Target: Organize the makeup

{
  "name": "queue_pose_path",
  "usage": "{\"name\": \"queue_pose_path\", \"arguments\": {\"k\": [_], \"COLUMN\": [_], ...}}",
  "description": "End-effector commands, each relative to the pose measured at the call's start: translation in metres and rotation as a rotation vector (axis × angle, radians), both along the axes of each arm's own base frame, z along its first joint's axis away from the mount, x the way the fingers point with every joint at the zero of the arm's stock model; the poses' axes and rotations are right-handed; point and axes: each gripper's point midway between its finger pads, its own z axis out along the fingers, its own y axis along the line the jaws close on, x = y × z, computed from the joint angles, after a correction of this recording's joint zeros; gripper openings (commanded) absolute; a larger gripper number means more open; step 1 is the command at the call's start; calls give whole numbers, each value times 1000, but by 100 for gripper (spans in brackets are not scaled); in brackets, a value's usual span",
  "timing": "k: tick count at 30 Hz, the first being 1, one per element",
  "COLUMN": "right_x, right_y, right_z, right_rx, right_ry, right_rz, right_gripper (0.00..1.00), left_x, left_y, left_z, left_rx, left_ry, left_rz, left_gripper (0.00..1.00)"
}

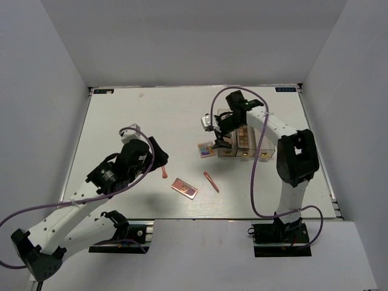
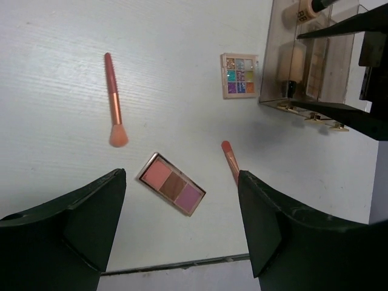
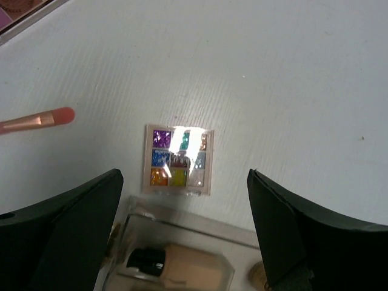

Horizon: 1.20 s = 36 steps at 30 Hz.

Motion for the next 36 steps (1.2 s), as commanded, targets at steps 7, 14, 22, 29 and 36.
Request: {"name": "queue_pose_path", "arguments": {"k": [7, 14, 22, 29, 36], "right_x": [-16, -12, 12, 29, 30], "right_y": [37, 37, 38, 42, 47], "right_z": [-30, -62, -85, -84, -73], "right_rx": [-173, -275, -353, -350, -313], "right_ry": [36, 50, 22, -35, -46], "right_rz": [54, -26, -118, -180, -183], "right_gripper": [89, 89, 89, 89, 89], "left_x": [-16, -18, -22, -25, -25], "left_y": [25, 25, 25, 26, 26], "left_z": [-13, -20, -27, -31, -31], "left_rx": [-2, -4, -33, -58, -59], "left_ry": [43, 47, 55, 56, 56], "left_rz": [106, 97, 99, 109, 111], "left_gripper": [84, 85, 85, 85, 85]}}
